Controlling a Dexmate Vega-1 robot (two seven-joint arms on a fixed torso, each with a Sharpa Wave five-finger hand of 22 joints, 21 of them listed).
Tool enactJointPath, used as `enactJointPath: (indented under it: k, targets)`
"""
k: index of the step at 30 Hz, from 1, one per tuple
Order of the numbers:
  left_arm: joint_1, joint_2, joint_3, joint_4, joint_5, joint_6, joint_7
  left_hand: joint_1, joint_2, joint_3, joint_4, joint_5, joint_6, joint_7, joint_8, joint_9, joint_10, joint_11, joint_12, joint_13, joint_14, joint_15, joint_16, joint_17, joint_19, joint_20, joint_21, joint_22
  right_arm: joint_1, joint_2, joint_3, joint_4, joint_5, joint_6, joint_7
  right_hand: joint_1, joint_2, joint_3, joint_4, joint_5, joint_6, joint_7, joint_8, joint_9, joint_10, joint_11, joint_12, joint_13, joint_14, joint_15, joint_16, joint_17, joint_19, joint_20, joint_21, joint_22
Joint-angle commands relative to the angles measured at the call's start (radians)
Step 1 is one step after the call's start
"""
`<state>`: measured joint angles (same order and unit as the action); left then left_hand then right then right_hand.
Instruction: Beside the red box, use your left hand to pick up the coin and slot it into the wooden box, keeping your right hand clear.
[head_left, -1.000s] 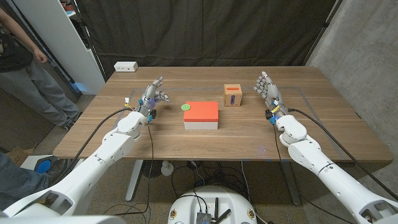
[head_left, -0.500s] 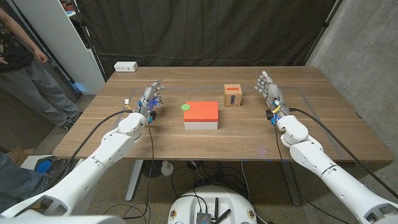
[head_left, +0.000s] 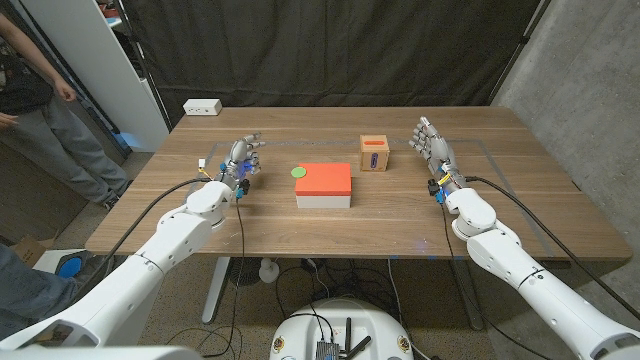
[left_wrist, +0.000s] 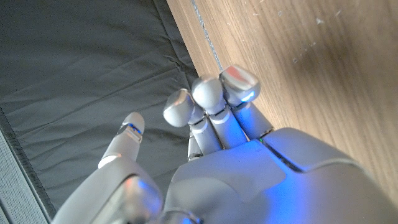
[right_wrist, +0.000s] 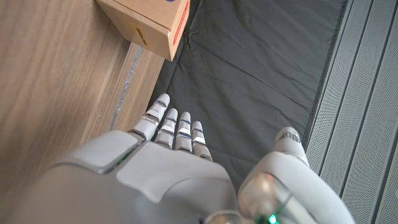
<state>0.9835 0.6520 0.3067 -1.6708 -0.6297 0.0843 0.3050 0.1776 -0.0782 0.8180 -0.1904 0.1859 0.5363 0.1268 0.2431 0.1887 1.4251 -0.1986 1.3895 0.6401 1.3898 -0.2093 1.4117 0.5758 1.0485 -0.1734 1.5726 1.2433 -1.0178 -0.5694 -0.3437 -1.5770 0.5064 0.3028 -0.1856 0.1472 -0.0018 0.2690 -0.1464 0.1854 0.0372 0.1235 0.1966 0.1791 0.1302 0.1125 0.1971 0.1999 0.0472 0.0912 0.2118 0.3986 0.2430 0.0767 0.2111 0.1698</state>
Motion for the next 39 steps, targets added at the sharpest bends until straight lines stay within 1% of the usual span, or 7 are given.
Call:
enactJointPath:
  k: [1,3,7,15,22,28,39]
  targets:
    - [0.050,0.016,-0.047,-0.065,-0.118,0.066,-0.007,0.099,-0.011,0.036,-0.005,0.012,0.087,0.009,0.026,0.009,0.001,-0.004,0.026,-0.019,0.013,0.003,0.028,-0.027,-0.010,-0.036,0.013,0.005,-0.036,-0.011,0.013,-0.038,-0.017,0.010,-0.024,0.013,-0.002,0.008,-0.003,0.002,0.007,0.042,0.006,0.005,0.012,0.002,0.010,-0.001,0.009,0.002,0.008,0.002,0.010,0.004,0.000,0.005]
    - [0.056,0.020,-0.053,-0.073,-0.131,0.076,-0.001,0.135,-0.017,0.039,-0.003,0.013,0.103,-0.006,0.032,0.011,0.001,-0.004,0.038,-0.027,0.011,0.004,0.034,-0.046,-0.010,-0.035,0.015,0.005,-0.040,-0.012,0.014,-0.043,-0.020,0.009,-0.028,0.014,-0.002,0.008,-0.004,0.002,0.008,0.042,0.006,0.005,0.013,0.001,0.010,-0.002,0.010,0.002,0.008,0.001,0.011,0.004,0.000,0.006]
    - [0.065,0.030,-0.066,-0.094,-0.169,0.114,0.012,0.206,-0.014,0.035,-0.001,0.015,0.135,-0.016,0.046,0.018,0.003,-0.002,0.059,-0.046,0.020,0.003,0.061,-0.064,-0.005,-0.033,0.017,0.004,-0.046,-0.014,0.016,-0.052,-0.026,0.005,-0.036,0.016,-0.002,0.009,-0.004,0.001,0.010,0.041,0.007,0.006,0.018,0.001,0.011,-0.002,0.013,0.002,0.009,0.000,0.014,0.005,0.000,0.006]
    - [0.070,0.072,-0.085,-0.143,-0.226,0.210,0.044,0.311,-0.013,0.014,-0.002,0.019,0.180,-0.040,0.065,0.018,0.005,0.002,0.089,-0.099,0.014,0.006,0.084,-0.119,0.030,-0.036,0.016,0.005,-0.056,-0.017,0.020,-0.066,-0.033,0.003,-0.043,0.020,-0.002,0.010,-0.006,0.001,0.012,0.041,0.007,0.006,0.019,0.001,0.010,-0.003,0.019,0.002,0.011,-0.001,0.015,0.005,-0.001,0.006]
    - [0.077,0.103,-0.095,-0.179,-0.252,0.258,0.065,0.386,-0.018,0.004,-0.005,0.023,0.207,-0.054,0.081,0.023,0.009,0.003,0.121,-0.114,0.022,0.007,0.109,-0.142,0.045,-0.036,0.017,0.006,-0.062,-0.016,0.020,-0.070,-0.039,0.005,-0.046,0.022,-0.002,0.011,-0.006,0.000,0.013,0.041,0.007,0.006,0.020,0.001,0.009,-0.004,0.023,0.003,0.011,-0.003,0.019,0.006,-0.001,0.006]
    - [0.087,0.126,-0.106,-0.205,-0.280,0.291,0.072,0.428,-0.022,-0.012,0.003,0.023,0.218,-0.064,0.096,0.033,0.007,0.004,0.143,-0.129,0.026,0.007,0.131,-0.152,0.044,-0.035,0.013,0.005,-0.072,-0.020,0.022,-0.085,-0.044,0.000,-0.053,0.025,-0.002,0.012,-0.007,0.000,0.015,0.040,0.007,0.006,0.020,0.000,0.008,-0.004,0.023,0.003,0.011,-0.005,0.018,0.008,-0.002,0.006]
    - [0.118,0.178,-0.141,-0.251,-0.337,0.338,0.066,0.462,-0.022,-0.034,0.009,0.024,0.224,-0.069,0.118,0.049,0.010,0.002,0.168,-0.143,0.029,0.007,0.146,-0.166,0.039,-0.036,0.010,0.005,-0.093,-0.028,0.029,-0.110,-0.052,-0.006,-0.064,0.028,-0.002,0.012,-0.007,-0.001,0.017,0.040,0.006,0.006,0.022,0.000,0.008,-0.005,0.024,0.004,0.010,-0.007,0.019,0.009,-0.004,0.006]
